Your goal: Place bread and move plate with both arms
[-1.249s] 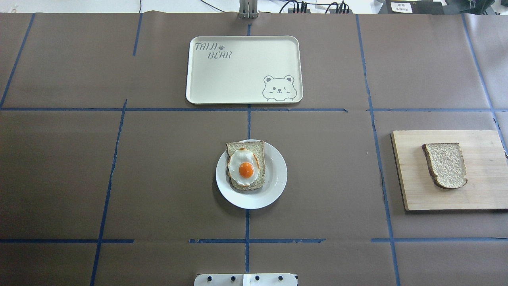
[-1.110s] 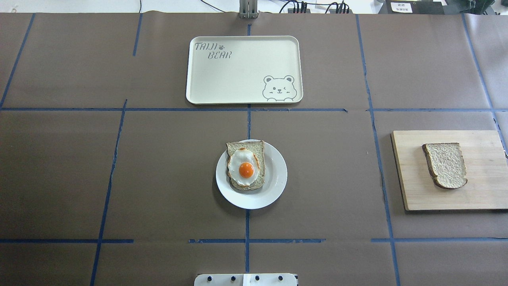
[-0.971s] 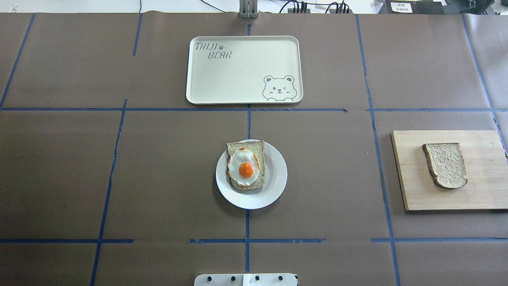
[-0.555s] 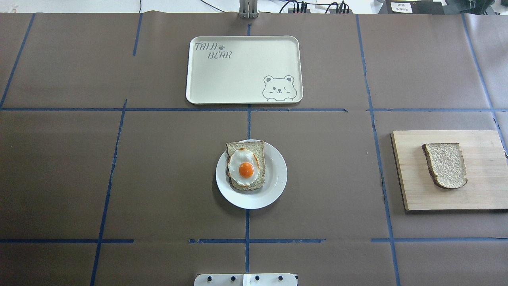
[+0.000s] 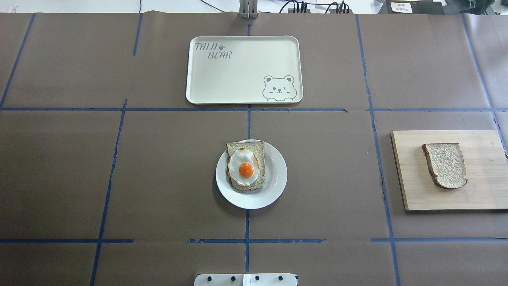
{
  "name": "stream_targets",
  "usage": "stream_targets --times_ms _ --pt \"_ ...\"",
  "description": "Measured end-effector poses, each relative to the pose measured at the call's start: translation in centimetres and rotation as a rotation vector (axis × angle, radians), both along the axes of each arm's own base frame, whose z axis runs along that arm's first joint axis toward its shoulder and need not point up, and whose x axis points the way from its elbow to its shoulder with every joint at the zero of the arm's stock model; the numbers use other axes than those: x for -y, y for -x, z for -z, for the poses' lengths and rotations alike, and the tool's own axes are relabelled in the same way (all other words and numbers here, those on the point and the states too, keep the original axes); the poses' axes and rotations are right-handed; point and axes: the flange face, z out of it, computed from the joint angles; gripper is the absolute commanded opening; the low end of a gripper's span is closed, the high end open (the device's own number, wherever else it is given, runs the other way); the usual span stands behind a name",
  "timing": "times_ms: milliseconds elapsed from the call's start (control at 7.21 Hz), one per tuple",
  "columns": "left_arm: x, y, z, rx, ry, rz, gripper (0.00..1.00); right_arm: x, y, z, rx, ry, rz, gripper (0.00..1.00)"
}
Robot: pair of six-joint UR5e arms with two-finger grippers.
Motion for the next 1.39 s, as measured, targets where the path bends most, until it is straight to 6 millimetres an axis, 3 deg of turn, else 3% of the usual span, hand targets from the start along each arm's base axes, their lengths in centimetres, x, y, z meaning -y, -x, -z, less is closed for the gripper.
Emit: stream_targets --times_ms 416,694,832,1110,1387 --pt "0.1 0.0 0.4 -0.001 -0.012 0.001 1.0 1.3 0.1 3.1 -0.007 -0.067 0.006 1.0" --pt "0.1 0.0 0.4 0.0 -0.014 0.0 1.0 3.5 0.5 5.7 -0.003 -0.107 0.004 1.0" --pt "0.1 0.0 0.4 0.001 -0.014 0.0 1.0 3.6 1.1 6.0 0.0 -0.095 0.001 1.0" --pt "0.1 0.0 0.4 0.001 -0.014 0.0 1.0 2.9 3.4 6.2 0.003 -0.031 -0.031 0.99" --pt "0.1 0.0 0.4 0.001 -0.014 0.0 1.0 0.4 6.4 5.2 0.021 -0.038 -0.091 1.0"
